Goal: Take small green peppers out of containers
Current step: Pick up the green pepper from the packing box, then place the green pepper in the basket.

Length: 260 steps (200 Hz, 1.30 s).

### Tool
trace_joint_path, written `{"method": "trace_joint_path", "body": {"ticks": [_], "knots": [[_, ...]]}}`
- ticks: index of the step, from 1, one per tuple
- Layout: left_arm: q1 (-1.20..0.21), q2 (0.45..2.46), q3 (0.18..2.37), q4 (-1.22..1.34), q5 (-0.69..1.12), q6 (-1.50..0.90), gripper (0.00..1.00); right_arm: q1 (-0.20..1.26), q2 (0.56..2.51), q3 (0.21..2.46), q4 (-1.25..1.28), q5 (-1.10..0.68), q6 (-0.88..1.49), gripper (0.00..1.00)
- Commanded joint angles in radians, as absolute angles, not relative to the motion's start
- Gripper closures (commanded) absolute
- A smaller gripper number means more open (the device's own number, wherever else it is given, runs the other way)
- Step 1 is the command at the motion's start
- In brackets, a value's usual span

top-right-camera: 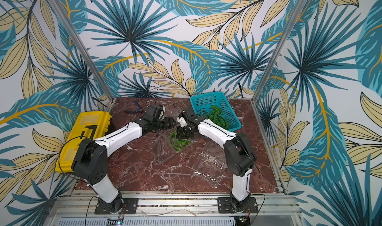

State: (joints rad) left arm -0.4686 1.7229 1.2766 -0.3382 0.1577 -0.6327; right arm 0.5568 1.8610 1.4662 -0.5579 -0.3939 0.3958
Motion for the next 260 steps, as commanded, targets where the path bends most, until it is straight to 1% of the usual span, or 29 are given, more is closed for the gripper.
{"method": "trace_joint_path", "body": {"ticks": [1, 20, 39, 59, 89, 105, 129, 150, 159, 167, 184, 185, 188, 197, 235, 260], "knots": [[-0.471, 1.733, 1.287, -0.362, 0.164, -0.611, 0.20, 0.502, 1.787, 1.467, -0.523, -0.410, 0.396, 0.94], [-0.471, 1.738, 1.289, -0.362, 0.172, -0.611, 0.20, 0.434, 1.743, 1.467, -0.526, -0.418, 0.412, 0.94], [-0.472, 1.741, 1.290, -0.362, 0.180, -0.610, 0.20, 0.364, 1.699, 1.455, -0.530, -0.383, 0.411, 0.94], [-0.473, 1.750, 1.295, -0.362, 0.194, -0.609, 0.20, 0.303, 1.667, 1.452, -0.555, -0.301, 0.392, 0.93], [-0.488, 1.770, 1.308, -0.363, 0.219, -0.601, 0.20, 0.224, 1.655, 1.401, -0.552, -0.131, 0.398, 0.93], [-0.504, 1.785, 1.322, -0.369, 0.227, -0.594, 0.20, 0.182, 1.681, 1.360, -0.522, -0.115, 0.428, 0.93], [-0.529, 1.811, 1.355, -0.396, 0.226, -0.578, 0.20, 0.129, 1.747, 1.315, -0.487, -0.148, 0.473, 0.93], [-0.548, 1.829, 1.384, -0.428, 0.212, -0.559, 0.20, 0.114, 1.799, 1.301, -0.484, -0.164, 0.492, 0.91], [-0.553, 1.838, 1.395, -0.440, 0.209, -0.556, 0.20, 0.114, 1.815, 1.301, -0.492, -0.164, 0.498, 0.89], [-0.555, 1.847, 1.405, -0.451, 0.209, -0.554, 0.20, 0.114, 1.826, 1.304, -0.501, -0.165, 0.500, 0.83], [-0.560, 1.863, 1.424, -0.471, 0.210, -0.551, 0.20, 0.114, 1.825, 1.309, -0.510, -0.178, 0.499, 0.62], [-0.560, 1.864, 1.425, -0.472, 0.212, -0.551, 0.20, 0.114, 1.825, 1.309, -0.510, -0.178, 0.499, 0.62], [-0.560, 1.867, 1.429, -0.474, 0.212, -0.549, 0.20, 0.114, 1.819, 1.306, -0.509, -0.180, 0.498, 0.56], [-0.563, 1.877, 1.441, -0.488, 0.212, -0.546, 0.20, 0.114, 1.806, 1.306, -0.511, -0.180, 0.492, 0.51], [-0.580, 1.932, 1.485, -0.527, 0.248, -0.547, 0.20, 0.115, 1.760, 1.304, -0.531, -0.189, 0.477, 0.51], [-0.583, 1.962, 1.488, -0.548, 0.281, -0.573, 0.22, 0.115, 1.743, 1.289, -0.534, -0.204, 0.480, 0.51]]}}
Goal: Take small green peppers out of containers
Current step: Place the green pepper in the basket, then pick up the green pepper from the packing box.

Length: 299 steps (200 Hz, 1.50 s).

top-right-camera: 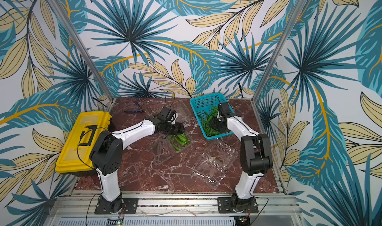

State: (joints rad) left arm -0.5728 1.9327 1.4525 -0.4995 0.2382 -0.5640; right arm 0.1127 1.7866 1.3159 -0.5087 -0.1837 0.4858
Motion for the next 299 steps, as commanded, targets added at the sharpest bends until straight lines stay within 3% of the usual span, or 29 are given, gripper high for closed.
{"method": "trace_joint_path", "body": {"ticks": [1, 148, 221, 254, 299], "knots": [[-0.582, 1.963, 1.488, -0.550, 0.282, -0.574, 0.23, 0.115, 1.742, 1.289, -0.535, -0.203, 0.480, 0.51], [-0.598, 2.128, 1.634, -0.740, 0.215, -0.588, 0.35, 0.125, 1.710, 1.258, -0.528, -0.235, 0.462, 0.51], [-0.598, 2.135, 1.625, -0.771, 0.195, -0.574, 0.51, 0.137, 1.727, 1.264, -0.517, -0.255, 0.467, 0.51], [-0.598, 2.136, 1.618, -0.779, 0.197, -0.565, 0.67, 0.146, 1.728, 1.262, -0.514, -0.255, 0.470, 0.51], [-0.601, 2.121, 1.618, -0.781, 0.206, -0.555, 0.81, 0.153, 1.729, 1.264, -0.517, -0.250, 0.472, 0.51]]}}
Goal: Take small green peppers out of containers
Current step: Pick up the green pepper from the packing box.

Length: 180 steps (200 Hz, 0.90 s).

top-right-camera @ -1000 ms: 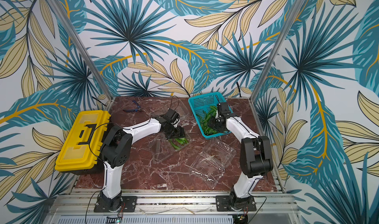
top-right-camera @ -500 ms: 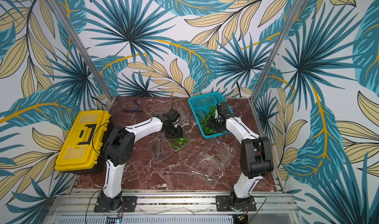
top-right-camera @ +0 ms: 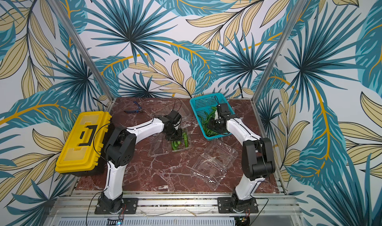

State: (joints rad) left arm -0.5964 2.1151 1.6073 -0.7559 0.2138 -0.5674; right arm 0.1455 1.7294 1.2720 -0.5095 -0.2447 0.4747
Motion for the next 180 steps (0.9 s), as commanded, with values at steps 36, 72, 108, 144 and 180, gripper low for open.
{"method": "trace_joint_path", "body": {"ticks": [36, 72, 108, 144, 180], "knots": [[-0.615, 2.088, 1.624, -0.781, 0.207, -0.542, 0.89, 0.159, 1.727, 1.278, -0.526, -0.249, 0.475, 0.51], [-0.629, 2.035, 1.623, -0.781, 0.188, -0.539, 0.94, 0.167, 1.724, 1.285, -0.526, -0.247, 0.477, 0.51], [-0.633, 1.979, 1.607, -0.781, 0.173, -0.534, 0.98, 0.174, 1.721, 1.285, -0.526, -0.246, 0.479, 0.51], [-0.638, 1.932, 1.591, -0.781, 0.177, -0.531, 1.00, 0.178, 1.714, 1.292, -0.530, -0.243, 0.484, 0.51], [-0.674, 1.879, 1.660, -0.781, 0.228, -0.468, 1.00, 0.178, 1.690, 1.305, -0.561, -0.212, 0.493, 0.51]]}}
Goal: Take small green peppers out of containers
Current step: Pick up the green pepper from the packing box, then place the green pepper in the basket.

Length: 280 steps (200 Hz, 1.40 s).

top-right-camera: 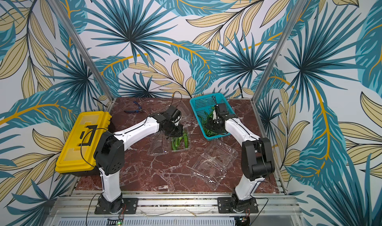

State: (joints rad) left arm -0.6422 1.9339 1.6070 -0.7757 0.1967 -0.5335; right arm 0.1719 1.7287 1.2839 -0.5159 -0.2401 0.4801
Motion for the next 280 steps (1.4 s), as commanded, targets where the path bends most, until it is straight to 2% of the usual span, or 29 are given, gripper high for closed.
{"method": "trace_joint_path", "body": {"ticks": [1, 28, 86, 93, 102, 111, 133, 165, 192, 218, 251, 271, 280], "knots": [[-0.674, 1.879, 1.666, -0.781, 0.228, -0.464, 1.00, 0.178, 1.689, 1.306, -0.563, -0.210, 0.493, 0.51], [-0.687, 1.942, 1.875, -0.781, 0.240, -0.398, 1.00, 0.178, 1.678, 1.325, -0.599, -0.166, 0.493, 0.51], [-0.687, 2.397, 2.556, -0.779, 0.276, -0.451, 1.00, 0.175, 1.627, 1.305, -0.615, -0.064, 0.528, 0.51], [-0.689, 2.451, 2.614, -0.780, 0.276, -0.466, 0.93, 0.174, 1.618, 1.299, -0.614, -0.059, 0.527, 0.51], [-0.689, 2.489, 2.657, -0.777, 0.274, -0.478, 0.89, 0.174, 1.608, 1.291, -0.609, -0.057, 0.525, 0.51], [-0.690, 2.501, 2.663, -0.762, 0.266, -0.481, 0.72, 0.175, 1.598, 1.284, -0.607, -0.061, 0.522, 0.51], [-0.690, 2.472, 2.598, -0.695, 0.262, -0.472, 0.39, 0.175, 1.575, 1.259, -0.597, -0.059, 0.517, 0.51], [-0.688, 2.329, 2.417, -0.583, 0.224, -0.425, 0.24, 0.189, 1.549, 1.239, -0.582, -0.078, 0.488, 0.51], [-0.671, 2.160, 2.212, -0.542, 0.164, -0.445, 0.21, 0.251, 1.528, 1.247, -0.559, -0.123, 0.402, 0.51], [-0.618, 1.933, 1.866, -0.436, 0.077, -0.546, 0.21, 0.367, 1.559, 1.279, -0.563, -0.183, 0.331, 0.51], [-0.512, 1.725, 1.479, -0.402, -0.047, -0.683, 0.21, 0.516, 1.716, 1.354, -0.603, -0.226, 0.306, 0.51], [-0.467, 1.686, 1.358, -0.400, -0.051, -0.704, 0.21, 0.585, 1.823, 1.412, -0.617, -0.225, 0.298, 0.52], [-0.457, 1.681, 1.324, -0.400, -0.040, -0.715, 0.21, 0.604, 1.875, 1.448, -0.635, -0.222, 0.302, 0.56]]}}
